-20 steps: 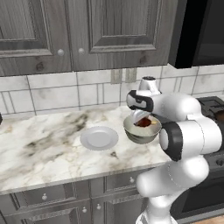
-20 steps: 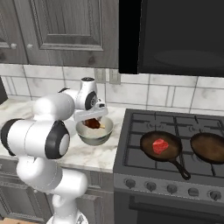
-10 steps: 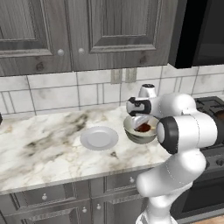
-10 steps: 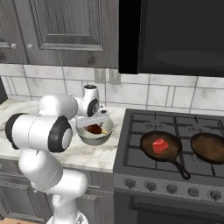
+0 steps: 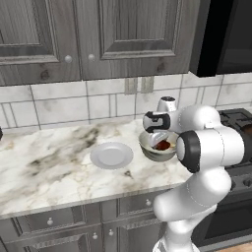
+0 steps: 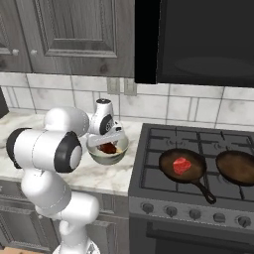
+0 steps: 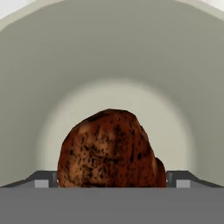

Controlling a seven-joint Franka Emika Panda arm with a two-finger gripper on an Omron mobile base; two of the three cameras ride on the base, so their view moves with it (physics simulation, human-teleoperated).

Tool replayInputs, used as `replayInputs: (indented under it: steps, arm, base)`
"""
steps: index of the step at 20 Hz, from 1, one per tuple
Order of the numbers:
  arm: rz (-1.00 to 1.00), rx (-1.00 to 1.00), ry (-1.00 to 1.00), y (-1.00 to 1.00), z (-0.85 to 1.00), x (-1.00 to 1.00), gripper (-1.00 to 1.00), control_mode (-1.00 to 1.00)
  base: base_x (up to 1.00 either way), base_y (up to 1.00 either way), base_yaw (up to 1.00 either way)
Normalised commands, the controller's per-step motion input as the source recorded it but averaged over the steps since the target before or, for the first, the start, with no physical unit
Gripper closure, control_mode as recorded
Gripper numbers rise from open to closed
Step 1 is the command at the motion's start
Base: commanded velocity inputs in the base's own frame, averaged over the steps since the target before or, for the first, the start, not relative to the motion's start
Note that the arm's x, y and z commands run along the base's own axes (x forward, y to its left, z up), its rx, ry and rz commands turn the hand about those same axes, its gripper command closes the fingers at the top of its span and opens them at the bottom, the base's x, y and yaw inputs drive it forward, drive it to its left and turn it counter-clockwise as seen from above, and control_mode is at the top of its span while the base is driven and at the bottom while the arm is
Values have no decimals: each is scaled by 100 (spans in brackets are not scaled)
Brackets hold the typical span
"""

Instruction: Place one of the steaks on the plate and the other in the bowl. Then place the bowl in the fridge.

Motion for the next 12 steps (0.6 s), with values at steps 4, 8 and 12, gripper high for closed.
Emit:
replayInputs:
  steps: [4, 8, 12]
  arm:
    - [0, 0, -3, 0, 1, 0, -100, -100]
    - [0, 0, -1, 1, 12, 0, -100, -100]
    - [0, 0, -5, 0, 24, -3, -100, -100]
  base:
    - [0, 0, 0]
    - [0, 0, 0]
    - [0, 0, 0]
